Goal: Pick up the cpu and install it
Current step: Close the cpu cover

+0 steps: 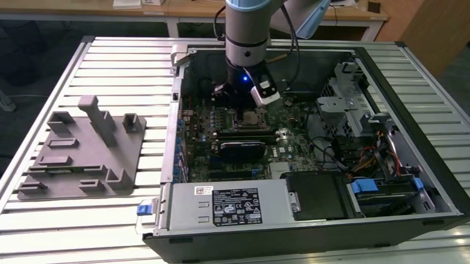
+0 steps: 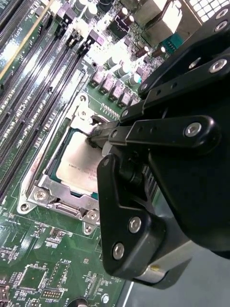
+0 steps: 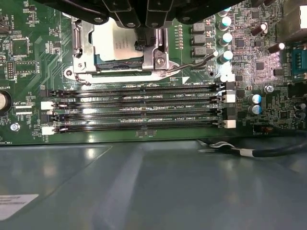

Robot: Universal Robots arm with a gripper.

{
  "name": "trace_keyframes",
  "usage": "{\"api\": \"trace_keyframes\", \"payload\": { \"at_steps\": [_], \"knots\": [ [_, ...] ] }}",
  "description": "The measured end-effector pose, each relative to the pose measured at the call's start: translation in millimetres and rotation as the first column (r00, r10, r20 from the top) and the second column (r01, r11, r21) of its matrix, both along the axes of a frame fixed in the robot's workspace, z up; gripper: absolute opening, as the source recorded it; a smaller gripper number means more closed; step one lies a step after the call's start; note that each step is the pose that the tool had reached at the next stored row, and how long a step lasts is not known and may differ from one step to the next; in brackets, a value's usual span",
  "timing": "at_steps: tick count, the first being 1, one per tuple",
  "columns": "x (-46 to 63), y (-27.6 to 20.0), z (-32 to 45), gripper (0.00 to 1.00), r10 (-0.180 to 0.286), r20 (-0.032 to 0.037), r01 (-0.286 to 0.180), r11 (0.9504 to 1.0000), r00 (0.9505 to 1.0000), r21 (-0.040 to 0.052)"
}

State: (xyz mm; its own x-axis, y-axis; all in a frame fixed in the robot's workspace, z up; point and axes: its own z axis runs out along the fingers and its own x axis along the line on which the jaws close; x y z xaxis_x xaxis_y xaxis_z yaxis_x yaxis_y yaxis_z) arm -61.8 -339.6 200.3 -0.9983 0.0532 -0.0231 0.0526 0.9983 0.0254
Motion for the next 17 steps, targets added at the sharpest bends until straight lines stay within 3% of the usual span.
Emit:
{"api": "trace_keyframes", "payload": {
  "at_steps": [9,17],
  "knots": [
    [-0.3,-0.1,3.8,0.11,0.006,-0.0001,-0.006,1.0000,1.0000,-0.0001],
    [-2.8,-0.1,3.0,0.11,0.094,0.0000,-0.094,0.9956,0.9956,-0.0002]
  ]
}}
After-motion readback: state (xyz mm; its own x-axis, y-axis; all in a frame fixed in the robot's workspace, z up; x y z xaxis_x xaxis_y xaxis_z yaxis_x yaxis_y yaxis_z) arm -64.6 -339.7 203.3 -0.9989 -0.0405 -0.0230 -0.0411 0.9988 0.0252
